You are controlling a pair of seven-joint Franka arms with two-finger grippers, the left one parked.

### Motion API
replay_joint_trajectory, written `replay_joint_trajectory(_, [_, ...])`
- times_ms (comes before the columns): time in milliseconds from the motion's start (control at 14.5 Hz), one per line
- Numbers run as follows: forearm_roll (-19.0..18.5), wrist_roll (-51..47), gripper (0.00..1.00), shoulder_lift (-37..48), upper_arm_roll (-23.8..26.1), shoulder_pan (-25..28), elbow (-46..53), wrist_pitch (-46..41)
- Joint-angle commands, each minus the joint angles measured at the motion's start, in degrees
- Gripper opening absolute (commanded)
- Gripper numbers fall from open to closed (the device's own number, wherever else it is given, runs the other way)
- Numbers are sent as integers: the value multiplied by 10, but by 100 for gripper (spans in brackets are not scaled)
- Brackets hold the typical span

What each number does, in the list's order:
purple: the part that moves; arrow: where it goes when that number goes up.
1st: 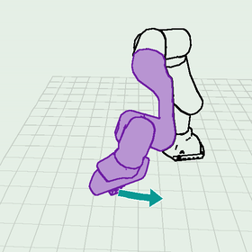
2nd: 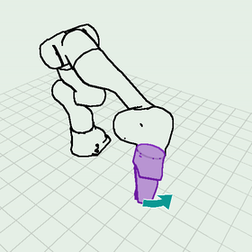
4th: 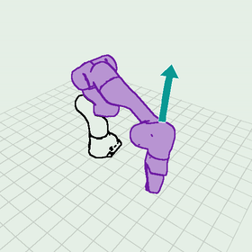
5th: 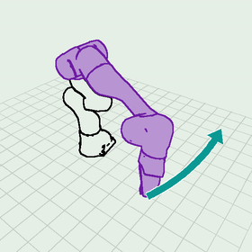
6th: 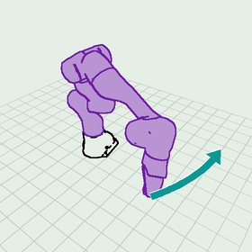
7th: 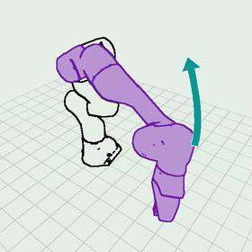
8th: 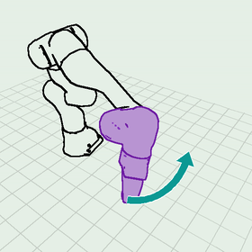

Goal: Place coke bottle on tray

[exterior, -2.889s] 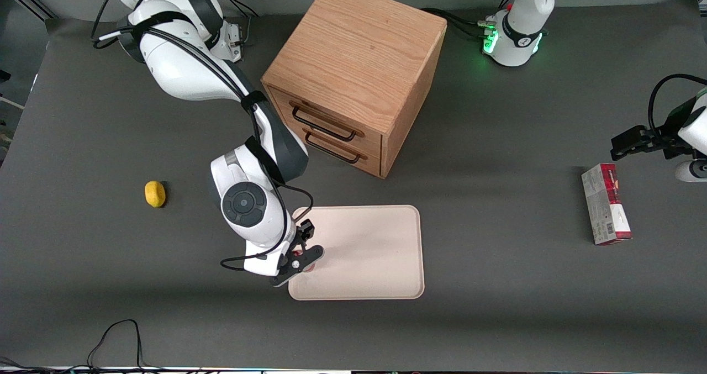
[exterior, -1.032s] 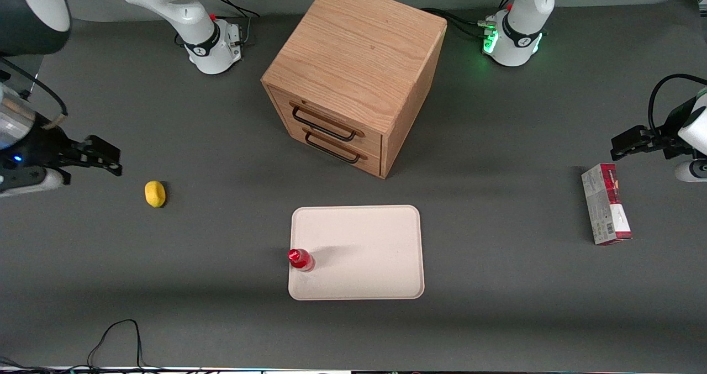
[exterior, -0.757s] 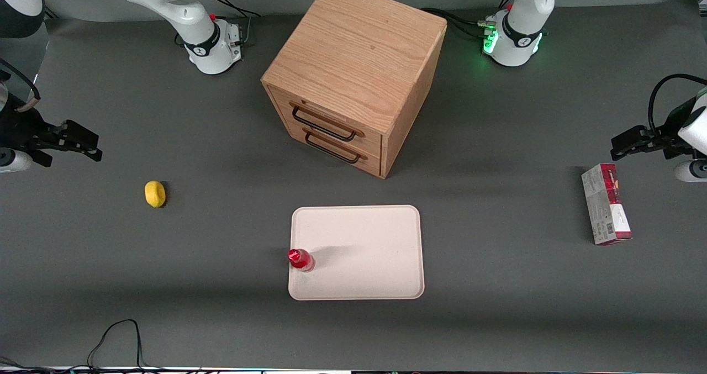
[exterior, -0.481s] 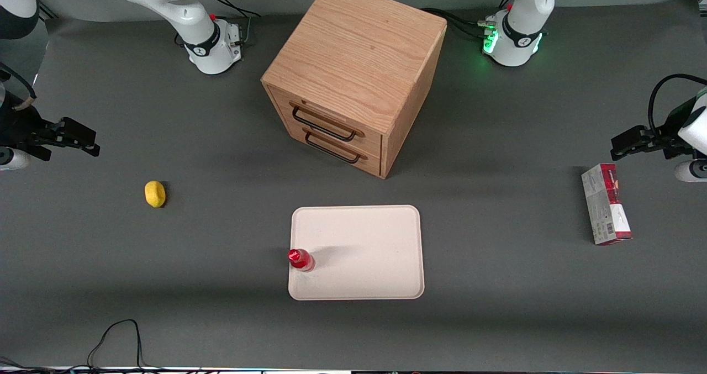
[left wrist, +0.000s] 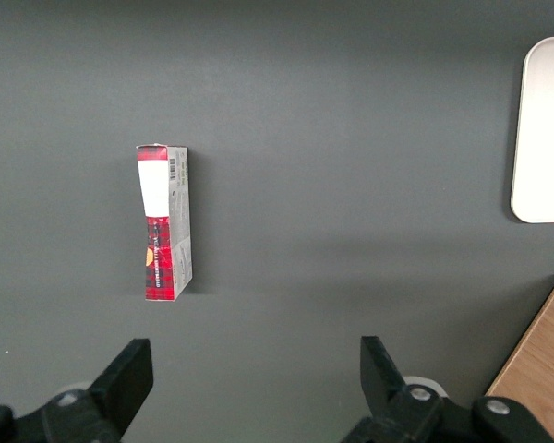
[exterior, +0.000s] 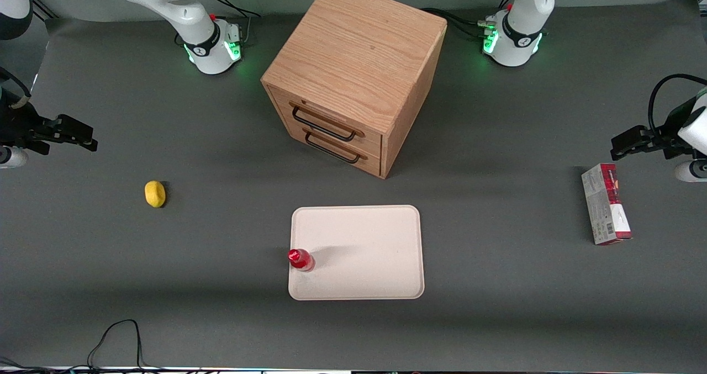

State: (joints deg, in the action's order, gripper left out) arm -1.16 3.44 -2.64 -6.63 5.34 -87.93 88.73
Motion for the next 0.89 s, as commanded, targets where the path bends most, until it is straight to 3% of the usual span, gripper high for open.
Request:
replay_joint_trajectory(0, [0, -12, 100, 11, -1, 1, -3, -7])
replay_joint_trajectory(825, [2, -12, 100, 10, 7, -18, -3, -8])
